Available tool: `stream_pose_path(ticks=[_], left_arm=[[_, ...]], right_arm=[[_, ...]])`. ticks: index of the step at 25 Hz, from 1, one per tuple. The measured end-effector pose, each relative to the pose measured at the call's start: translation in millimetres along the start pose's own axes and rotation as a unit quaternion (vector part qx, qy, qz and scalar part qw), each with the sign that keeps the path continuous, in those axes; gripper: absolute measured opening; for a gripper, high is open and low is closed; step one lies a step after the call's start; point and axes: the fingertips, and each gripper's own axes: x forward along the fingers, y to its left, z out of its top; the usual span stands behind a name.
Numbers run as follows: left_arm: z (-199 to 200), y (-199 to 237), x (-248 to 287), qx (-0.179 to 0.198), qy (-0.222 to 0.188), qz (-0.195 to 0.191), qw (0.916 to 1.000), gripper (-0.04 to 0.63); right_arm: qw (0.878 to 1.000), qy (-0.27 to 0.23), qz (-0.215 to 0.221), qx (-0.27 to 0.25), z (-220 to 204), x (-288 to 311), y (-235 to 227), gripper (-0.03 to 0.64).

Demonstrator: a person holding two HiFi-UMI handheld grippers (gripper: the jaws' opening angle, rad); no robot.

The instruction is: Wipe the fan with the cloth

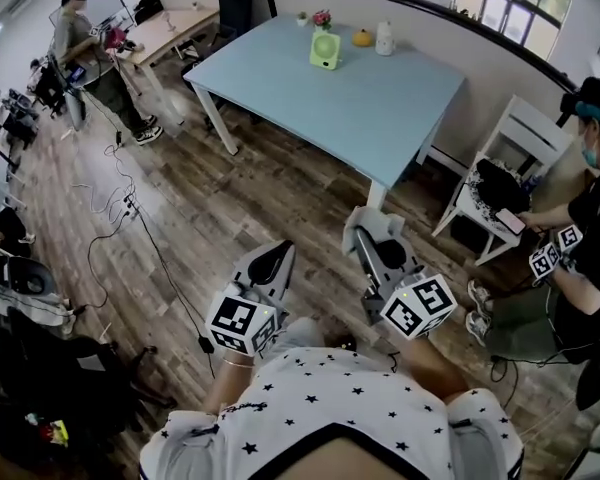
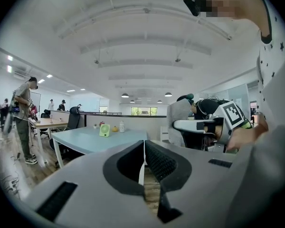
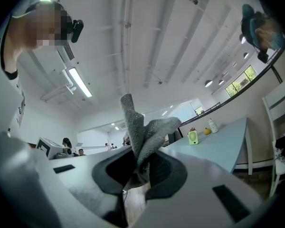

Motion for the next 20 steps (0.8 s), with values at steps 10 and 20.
stream_pose_path(ticks=[10, 20], left_arm=[[1.7, -4.5, 4.3, 0.003, -0.001, 0.013, 0.9999, 0.031], [-7.0, 28.8, 12.9, -0.017, 0.004, 0.030, 0.9994, 0.031]], right_arm=[[1.000, 0.001, 0.009, 0.016, -2.7, -1.4, -9.1, 0.051], [0.999, 0.019, 0.008, 0.028, -15.3, 21.5, -12.4, 0.049]])
